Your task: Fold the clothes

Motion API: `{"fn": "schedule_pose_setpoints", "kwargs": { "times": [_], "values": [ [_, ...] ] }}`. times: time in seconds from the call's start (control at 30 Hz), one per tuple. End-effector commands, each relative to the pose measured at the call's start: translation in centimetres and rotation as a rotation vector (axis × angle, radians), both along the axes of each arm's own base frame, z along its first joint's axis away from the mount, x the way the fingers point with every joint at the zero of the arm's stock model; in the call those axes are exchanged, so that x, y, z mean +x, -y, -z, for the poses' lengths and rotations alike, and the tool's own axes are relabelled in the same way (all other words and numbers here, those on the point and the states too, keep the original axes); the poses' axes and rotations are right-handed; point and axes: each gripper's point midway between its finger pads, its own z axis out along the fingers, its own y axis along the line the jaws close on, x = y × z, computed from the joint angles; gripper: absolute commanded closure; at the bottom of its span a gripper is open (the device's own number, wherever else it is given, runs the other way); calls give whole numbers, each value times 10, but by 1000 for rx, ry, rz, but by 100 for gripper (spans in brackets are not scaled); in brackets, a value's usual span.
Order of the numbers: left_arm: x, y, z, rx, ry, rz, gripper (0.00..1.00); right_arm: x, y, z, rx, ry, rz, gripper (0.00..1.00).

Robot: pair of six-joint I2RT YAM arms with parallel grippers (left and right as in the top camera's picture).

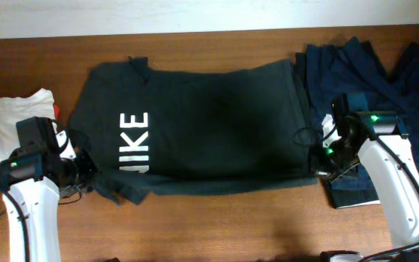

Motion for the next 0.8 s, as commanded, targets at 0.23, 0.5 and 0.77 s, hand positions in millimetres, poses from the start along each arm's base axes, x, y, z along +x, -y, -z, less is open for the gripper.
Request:
{"fn": "schedule_pose_setpoints", "kwargs": {
  "times": [0.23, 0.5, 0.77],
  "values": [
    [51, -12, -12, 30, 202, 5, 100, 58, 4, 11, -7, 170, 20, 96],
    [88, -13, 17, -19, 214, 22, 100, 105, 5, 35, -8, 254, 20, 96],
    [116, -17, 48, -20, 215, 36, 50, 147, 6, 28, -11, 413, 19, 27]
  ]
}}
